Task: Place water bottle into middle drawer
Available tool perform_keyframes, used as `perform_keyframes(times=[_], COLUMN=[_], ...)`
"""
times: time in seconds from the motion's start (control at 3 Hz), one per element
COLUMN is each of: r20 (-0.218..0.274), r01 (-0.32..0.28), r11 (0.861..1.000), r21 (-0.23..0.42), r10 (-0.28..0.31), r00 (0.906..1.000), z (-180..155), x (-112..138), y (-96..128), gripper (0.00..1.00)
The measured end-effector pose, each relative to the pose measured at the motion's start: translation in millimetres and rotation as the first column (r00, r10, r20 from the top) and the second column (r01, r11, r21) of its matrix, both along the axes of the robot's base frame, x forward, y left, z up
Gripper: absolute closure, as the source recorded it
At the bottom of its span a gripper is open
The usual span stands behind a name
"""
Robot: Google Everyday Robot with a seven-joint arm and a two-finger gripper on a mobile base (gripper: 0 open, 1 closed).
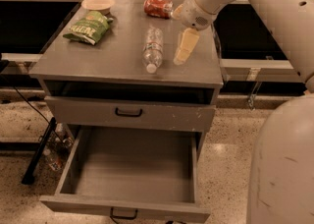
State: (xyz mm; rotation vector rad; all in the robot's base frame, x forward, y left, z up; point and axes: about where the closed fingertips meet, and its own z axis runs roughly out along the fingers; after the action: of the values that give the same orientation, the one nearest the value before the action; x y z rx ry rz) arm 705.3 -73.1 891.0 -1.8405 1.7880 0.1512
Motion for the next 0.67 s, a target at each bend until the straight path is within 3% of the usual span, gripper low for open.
perform_keyframes(times=[0.67], r20=[0.034], r01=[-0.081], r11=[0.993], r21=[0.086], r10=[0.078], r00=[0.9964], z=[-6], x=[24], y=[11], gripper=[0.0])
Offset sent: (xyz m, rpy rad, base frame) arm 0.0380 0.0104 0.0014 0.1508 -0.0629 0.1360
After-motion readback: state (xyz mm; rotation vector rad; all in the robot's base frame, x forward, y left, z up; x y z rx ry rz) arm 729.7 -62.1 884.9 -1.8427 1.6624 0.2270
